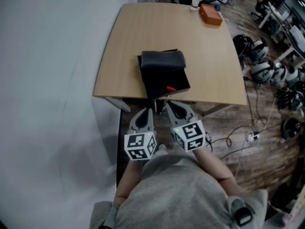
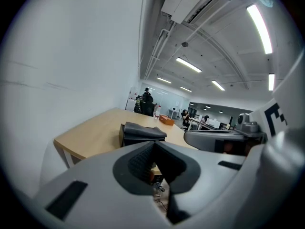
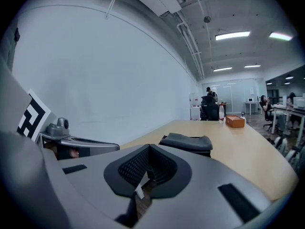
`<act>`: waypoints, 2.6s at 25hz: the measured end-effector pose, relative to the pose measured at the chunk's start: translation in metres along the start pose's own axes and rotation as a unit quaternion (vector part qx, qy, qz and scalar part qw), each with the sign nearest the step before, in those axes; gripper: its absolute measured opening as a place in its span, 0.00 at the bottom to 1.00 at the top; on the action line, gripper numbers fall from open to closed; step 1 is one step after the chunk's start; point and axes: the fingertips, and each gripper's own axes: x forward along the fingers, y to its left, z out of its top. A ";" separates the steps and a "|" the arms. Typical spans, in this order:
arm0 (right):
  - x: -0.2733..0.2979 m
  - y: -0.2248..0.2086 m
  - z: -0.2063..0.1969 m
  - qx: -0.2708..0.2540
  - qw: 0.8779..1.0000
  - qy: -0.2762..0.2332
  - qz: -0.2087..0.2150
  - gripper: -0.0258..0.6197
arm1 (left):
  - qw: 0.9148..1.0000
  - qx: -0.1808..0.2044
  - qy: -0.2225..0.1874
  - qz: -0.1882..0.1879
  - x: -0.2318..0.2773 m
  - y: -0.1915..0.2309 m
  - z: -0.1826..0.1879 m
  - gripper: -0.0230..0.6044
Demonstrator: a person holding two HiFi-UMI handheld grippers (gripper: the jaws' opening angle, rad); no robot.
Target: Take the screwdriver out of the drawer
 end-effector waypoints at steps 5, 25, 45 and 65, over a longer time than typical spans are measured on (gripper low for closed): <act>0.010 -0.019 0.008 -0.001 1.000 0.002 -0.016 0.04 | 1.000 -0.009 0.005 -0.002 0.007 0.009 0.004 0.04; 0.107 -0.104 -0.024 -0.057 0.992 0.113 0.021 0.04 | 0.999 -0.030 0.026 0.012 0.099 0.043 0.012 0.04; 0.182 -0.100 -0.098 -0.138 0.911 0.334 0.198 0.21 | 0.996 -0.056 0.036 0.066 0.154 0.078 0.032 0.04; 0.187 -0.087 -0.147 -0.161 0.848 0.448 0.233 0.16 | 0.992 -0.070 0.018 0.106 0.152 0.103 0.044 0.04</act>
